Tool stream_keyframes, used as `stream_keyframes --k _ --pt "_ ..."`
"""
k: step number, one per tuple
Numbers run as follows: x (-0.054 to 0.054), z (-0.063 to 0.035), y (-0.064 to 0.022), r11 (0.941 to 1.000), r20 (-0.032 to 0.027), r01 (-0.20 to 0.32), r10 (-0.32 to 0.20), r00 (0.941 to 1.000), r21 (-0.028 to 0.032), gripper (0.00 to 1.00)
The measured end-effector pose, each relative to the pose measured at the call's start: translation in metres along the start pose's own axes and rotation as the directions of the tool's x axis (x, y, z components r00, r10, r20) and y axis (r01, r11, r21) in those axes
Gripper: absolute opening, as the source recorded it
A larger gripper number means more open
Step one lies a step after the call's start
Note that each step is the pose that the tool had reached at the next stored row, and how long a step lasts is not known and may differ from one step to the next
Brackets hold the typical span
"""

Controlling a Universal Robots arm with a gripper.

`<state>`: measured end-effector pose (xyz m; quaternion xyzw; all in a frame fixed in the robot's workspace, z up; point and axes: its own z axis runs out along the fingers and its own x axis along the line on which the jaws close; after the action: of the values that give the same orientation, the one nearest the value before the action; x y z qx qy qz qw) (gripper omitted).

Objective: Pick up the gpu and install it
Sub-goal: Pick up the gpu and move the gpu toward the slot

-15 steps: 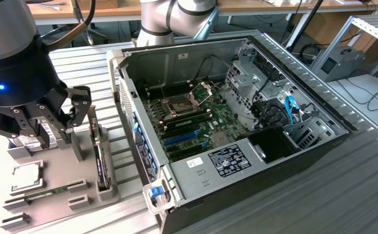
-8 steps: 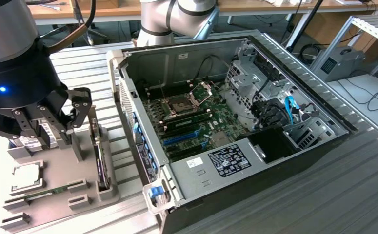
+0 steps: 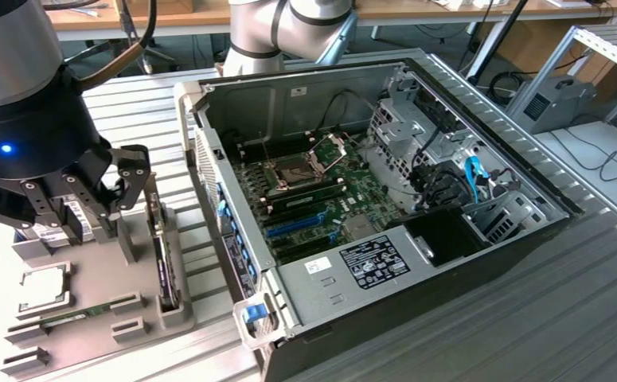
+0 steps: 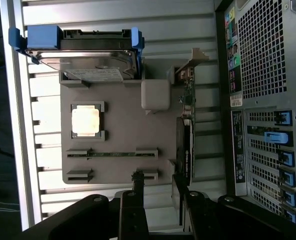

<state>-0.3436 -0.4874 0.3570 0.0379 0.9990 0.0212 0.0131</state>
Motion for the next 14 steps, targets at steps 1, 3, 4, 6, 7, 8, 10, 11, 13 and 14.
stream_keyframes --k 1,3,4,6,7,8,10,11,13,14 --pt "0.0 0.0003 0.0 1.0 0.0 0.0 0.0 1.0 0.0 0.36" --pt "0.0 0.0009 0.0 1.0 0.0 0.0 0.0 1.0 0.0 0.36" --pt "0.0 0.0012 -0.0001 1.0 0.0 0.0 0.0 1.0 0.0 0.36" --pt "0.0 0.0018 -0.0001 1.0 0.0 0.0 0.0 1.0 -0.0001 0.36" --pt "0.0 0.0021 -0.0001 1.0 0.0 0.0 0.0 1.0 0.0 0.36" --pt "0.0 0.0023 -0.0001 1.0 0.0001 0.0 0.0 1.0 0.0 0.36" --pt "0.0 0.0029 -0.0001 1.0 0.0 0.0 0.0 1.0 0.0 0.36" --pt "0.0001 0.0032 -0.0001 1.0 0.0001 0.0 0.0 1.0 -0.0001 0.36" --pt "0.0001 0.0038 -0.0002 1.0 0.0001 0.0 0.0 1.0 0.0 0.36" --pt "0.0001 0.0041 -0.0002 1.0 0.0001 0.0 0.0 1.0 -0.0001 0.36"
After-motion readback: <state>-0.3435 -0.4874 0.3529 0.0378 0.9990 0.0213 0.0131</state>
